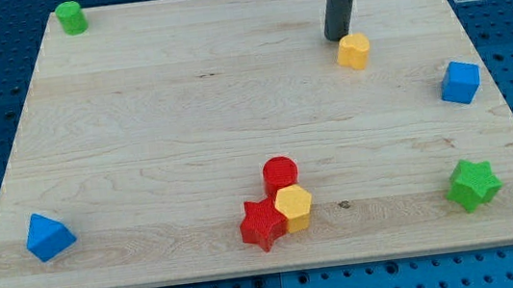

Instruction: Move the yellow heart above the red star

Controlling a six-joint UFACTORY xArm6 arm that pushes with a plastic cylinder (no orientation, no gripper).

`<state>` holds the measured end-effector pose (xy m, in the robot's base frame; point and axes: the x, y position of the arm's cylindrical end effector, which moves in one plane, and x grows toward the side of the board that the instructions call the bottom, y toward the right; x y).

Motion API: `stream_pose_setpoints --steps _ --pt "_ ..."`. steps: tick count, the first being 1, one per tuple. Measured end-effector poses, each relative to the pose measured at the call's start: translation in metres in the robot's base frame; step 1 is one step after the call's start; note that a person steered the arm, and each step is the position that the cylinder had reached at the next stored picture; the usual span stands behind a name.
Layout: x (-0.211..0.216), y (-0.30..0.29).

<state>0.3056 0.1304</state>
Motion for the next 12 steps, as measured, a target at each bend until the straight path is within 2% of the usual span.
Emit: stream_pose_setpoints --steps 1,2,3,4,5,7,8,9,11,12 --pt "-0.007 0.029" --pt "0.020 0.036" --pt "0.070 0.020" --pt "0.119 -0.024" --pt "0.135 -0.057" --pt "0.121 0.005" --pt "0.105 0.012" --pt "0.077 -0.006" --pt "0.085 -0.138" --pt "0.089 -0.181"
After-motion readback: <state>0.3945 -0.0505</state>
